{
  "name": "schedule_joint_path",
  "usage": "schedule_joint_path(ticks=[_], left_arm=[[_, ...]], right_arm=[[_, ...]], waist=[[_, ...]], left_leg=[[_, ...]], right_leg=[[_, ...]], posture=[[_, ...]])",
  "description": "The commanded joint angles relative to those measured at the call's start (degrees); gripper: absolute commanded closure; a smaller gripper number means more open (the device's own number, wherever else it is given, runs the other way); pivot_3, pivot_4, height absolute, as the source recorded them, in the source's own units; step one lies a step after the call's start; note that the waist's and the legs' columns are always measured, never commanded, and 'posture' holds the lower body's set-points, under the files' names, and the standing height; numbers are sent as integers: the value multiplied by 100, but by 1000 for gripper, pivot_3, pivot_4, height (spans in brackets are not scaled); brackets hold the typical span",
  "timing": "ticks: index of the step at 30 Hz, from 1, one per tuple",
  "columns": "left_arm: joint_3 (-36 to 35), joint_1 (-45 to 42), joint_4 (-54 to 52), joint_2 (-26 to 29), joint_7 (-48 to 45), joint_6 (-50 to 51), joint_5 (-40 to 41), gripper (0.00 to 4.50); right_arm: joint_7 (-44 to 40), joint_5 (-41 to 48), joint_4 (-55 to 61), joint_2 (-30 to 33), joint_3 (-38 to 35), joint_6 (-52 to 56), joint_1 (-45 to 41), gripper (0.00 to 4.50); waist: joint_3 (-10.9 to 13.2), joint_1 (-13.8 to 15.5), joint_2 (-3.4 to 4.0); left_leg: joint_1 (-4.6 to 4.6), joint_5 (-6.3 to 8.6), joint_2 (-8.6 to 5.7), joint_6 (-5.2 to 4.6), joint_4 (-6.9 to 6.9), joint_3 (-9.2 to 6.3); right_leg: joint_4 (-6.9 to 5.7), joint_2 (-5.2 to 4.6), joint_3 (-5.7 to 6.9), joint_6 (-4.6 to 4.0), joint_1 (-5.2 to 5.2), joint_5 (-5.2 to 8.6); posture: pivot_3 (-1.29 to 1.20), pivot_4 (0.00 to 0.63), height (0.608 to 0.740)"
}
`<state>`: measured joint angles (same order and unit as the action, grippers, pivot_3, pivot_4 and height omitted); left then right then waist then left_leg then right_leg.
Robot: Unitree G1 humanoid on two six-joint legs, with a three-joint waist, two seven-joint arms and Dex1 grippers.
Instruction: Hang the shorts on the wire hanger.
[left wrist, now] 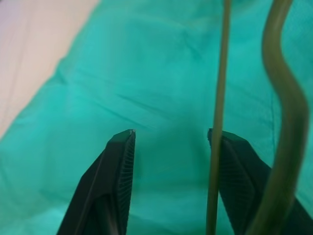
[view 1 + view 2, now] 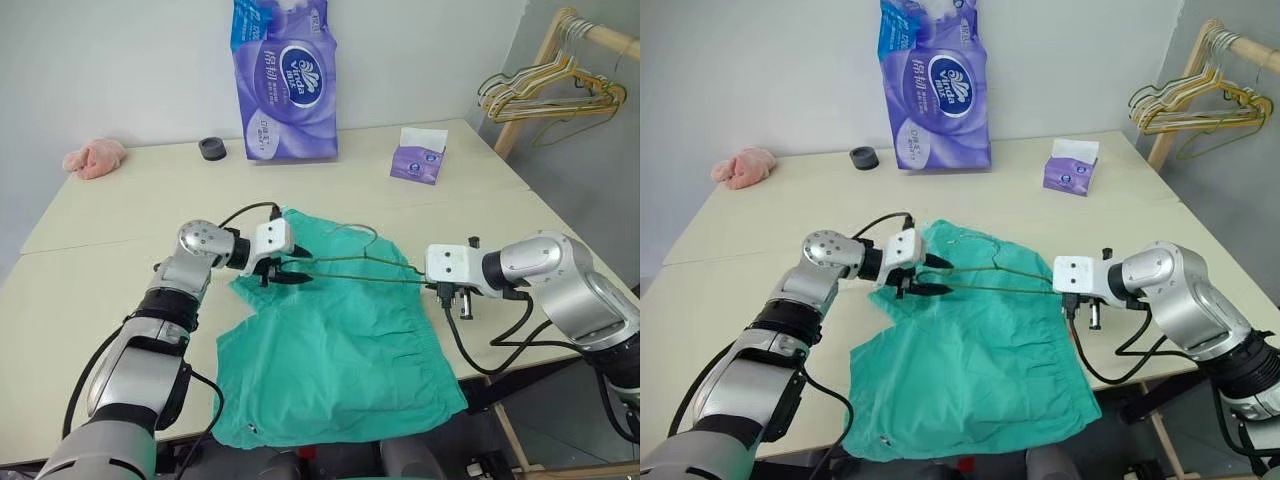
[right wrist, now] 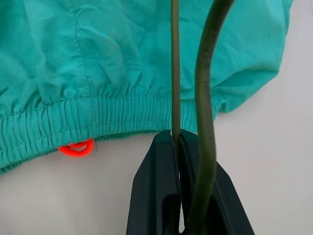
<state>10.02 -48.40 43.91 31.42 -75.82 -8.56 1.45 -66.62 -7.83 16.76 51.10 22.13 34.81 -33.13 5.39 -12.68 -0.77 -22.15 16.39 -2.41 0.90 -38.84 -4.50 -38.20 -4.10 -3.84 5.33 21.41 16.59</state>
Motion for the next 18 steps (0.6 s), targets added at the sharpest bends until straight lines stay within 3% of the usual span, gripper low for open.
schedule_joint_path(ticks=[1,8,11,16,18], left_arm=[[-533,-418,186,210,339,161,284,2094],[-1175,-889,877,622,779,333,541,2094],[-1268,-965,1217,858,895,315,447,2094],[-1227,-779,992,746,731,372,490,2094],[-1133,-517,570,605,430,469,582,2094]], right_arm=[[30,131,124,38,-227,31,144,4500],[217,471,138,36,-712,315,549,4500],[243,1074,348,92,-1489,958,1191,4500],[410,1577,799,217,-2226,1494,1963,4500],[480,1962,1079,142,-3037,2149,2509,4500]], waist=[[0,0,0],[0,-11,0],[-1,3,0],[0,78,-1],[0,116,-2]], left_leg=[[0,0,0,0,-1,0],[0,0,1,0,0,-3],[0,0,-2,0,0,-5],[-2,0,-4,0,-3,-6],[-2,0,-4,0,-5,-5]], right_leg=[[0,0,0,0,0,0],[-2,1,3,0,3,0],[-1,0,5,0,-1,0],[-3,-2,7,0,-4,0],[-11,-2,6,0,-2,0]], posture=[[-239,61,740],[-236,65,740],[-221,68,740],[-229,75,740],[-243,81,740]])
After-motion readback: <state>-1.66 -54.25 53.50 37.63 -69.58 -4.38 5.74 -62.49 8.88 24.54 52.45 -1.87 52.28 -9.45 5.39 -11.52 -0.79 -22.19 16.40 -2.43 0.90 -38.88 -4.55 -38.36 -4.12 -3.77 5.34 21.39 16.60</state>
